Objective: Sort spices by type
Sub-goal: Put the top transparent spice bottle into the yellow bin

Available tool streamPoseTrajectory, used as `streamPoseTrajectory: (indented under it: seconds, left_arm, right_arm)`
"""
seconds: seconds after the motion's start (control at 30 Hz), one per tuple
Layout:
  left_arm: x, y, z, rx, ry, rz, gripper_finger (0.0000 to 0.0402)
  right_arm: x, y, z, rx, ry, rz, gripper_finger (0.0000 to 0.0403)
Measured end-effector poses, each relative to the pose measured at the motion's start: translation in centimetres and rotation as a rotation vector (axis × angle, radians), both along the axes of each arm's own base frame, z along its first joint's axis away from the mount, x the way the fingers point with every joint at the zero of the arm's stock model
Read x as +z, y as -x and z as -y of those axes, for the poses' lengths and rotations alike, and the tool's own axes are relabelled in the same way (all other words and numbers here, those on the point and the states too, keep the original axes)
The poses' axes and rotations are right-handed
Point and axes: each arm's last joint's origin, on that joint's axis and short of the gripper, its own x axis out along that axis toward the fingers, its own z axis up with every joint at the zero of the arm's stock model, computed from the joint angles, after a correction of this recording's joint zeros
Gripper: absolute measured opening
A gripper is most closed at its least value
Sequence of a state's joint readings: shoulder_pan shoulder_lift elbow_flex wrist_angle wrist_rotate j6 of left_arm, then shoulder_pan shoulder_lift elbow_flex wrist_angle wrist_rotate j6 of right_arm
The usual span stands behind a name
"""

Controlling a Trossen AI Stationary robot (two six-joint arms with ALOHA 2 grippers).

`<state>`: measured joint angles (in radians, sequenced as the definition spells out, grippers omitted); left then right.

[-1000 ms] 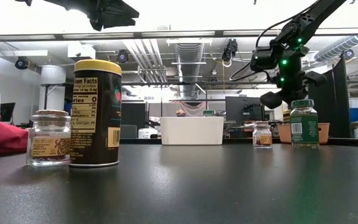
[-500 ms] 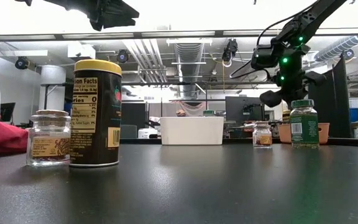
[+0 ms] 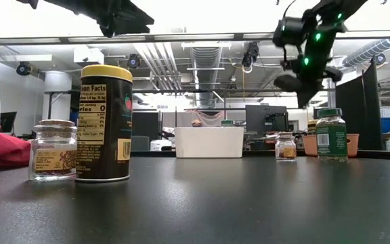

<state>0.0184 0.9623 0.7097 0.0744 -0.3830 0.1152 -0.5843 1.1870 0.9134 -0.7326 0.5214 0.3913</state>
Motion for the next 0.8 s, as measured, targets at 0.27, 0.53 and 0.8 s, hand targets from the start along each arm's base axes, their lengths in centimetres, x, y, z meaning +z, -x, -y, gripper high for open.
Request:
streamPoseTrajectory:
  seconds: [0.27, 0.53, 0.8]
  left_arm:
    - [-0.8, -0.8, 0.2, -0.007, 0.033, -0.029, 0.0246]
    - [-1.1, -0.8, 1.7, -0.097, 0.042, -0.061, 0.0246]
    - [-1.4, -1.0, 2.4, -0.127, 0.052, -0.075, 0.0246]
  right_arm:
    - [1.9, -1.2, -4.4, 0.364, -0.078, 0.114, 0.0009]
    - [1.5, -1.9, -7.0, 0.620, -0.142, 0.024, 0.0013]
    - [-0.9, -3.4, -6.4, 0.430, -0.191, -0.024, 0.0010]
